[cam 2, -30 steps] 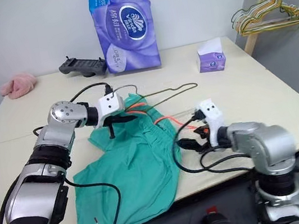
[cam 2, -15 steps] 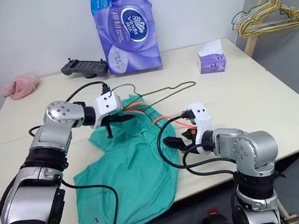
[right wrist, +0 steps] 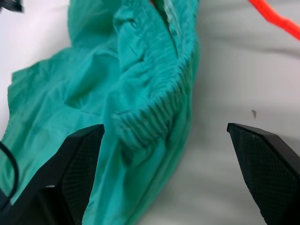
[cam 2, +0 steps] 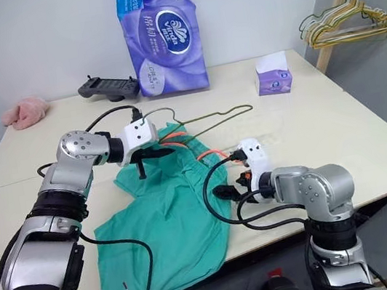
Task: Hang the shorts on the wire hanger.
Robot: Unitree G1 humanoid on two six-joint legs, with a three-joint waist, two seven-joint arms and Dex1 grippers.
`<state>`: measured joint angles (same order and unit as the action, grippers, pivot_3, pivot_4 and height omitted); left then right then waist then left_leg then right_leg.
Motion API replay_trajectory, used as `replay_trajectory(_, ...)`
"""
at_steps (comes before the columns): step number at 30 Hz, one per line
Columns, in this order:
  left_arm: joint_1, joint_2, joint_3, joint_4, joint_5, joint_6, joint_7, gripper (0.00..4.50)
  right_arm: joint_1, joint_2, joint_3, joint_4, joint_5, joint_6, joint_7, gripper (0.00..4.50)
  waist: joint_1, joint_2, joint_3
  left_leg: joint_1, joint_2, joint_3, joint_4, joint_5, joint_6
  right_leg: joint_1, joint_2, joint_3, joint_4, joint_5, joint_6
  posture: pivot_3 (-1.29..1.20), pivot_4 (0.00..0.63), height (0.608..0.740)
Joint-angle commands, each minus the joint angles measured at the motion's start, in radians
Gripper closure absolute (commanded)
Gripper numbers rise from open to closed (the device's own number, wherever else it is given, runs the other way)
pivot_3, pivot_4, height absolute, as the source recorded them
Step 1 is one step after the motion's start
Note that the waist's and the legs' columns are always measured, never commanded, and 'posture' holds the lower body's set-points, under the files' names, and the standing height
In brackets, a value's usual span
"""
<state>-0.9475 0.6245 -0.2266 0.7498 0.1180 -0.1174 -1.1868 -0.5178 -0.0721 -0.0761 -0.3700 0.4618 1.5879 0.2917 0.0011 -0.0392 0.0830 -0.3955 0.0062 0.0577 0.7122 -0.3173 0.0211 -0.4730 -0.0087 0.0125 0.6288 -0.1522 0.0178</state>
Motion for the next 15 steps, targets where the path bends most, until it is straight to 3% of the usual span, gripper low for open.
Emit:
replay_trajectory(1,-0.019,0.011,0.031,-0.033,-0.019,-0.002,0.014,4.50,-0.003,-0.010,-0.009,-0.005,0.000,-0.028,-0.005,0.19,0.000,0.000,0.000,0.000,0.000,0.000,0.000,0.000,0.000,0.000,0.000,0.000,0.000,0.000,0.000,0.07,0.062,0.740)
replay_trajectory(4,-0.024,0.011,0.033,-0.030,-0.019,0.001,0.017,4.50,-0.005,-0.014,-0.014,-0.003,0.003,-0.034,-0.006,0.99,0.000,0.000,0.000,0.000,0.000,0.000,0.000,0.000,0.000,0.000,0.000,0.000,0.000,0.000,0.000,0.07,0.062,0.740)
replay_trajectory(13,-0.021,0.013,0.034,-0.039,-0.023,0.004,0.011,4.50,-0.015,-0.063,0.001,-0.020,0.022,-0.041,0.022,4.22,0.000,0.000,0.000,0.000,0.000,0.000,0.000,0.000,0.000,0.000,0.000,0.000,0.000,0.000,0.000,0.07,0.063,0.740)
replay_trajectory(15,-0.022,0.010,0.043,-0.047,-0.041,0.006,-0.001,4.50,-0.014,-0.151,0.031,-0.035,0.029,-0.075,0.068,4.48,0.001,0.000,0.000,0.000,0.000,0.000,0.000,0.000,0.000,0.000,0.000,0.000,0.000,0.000,0.000,0.06,0.065,0.740)
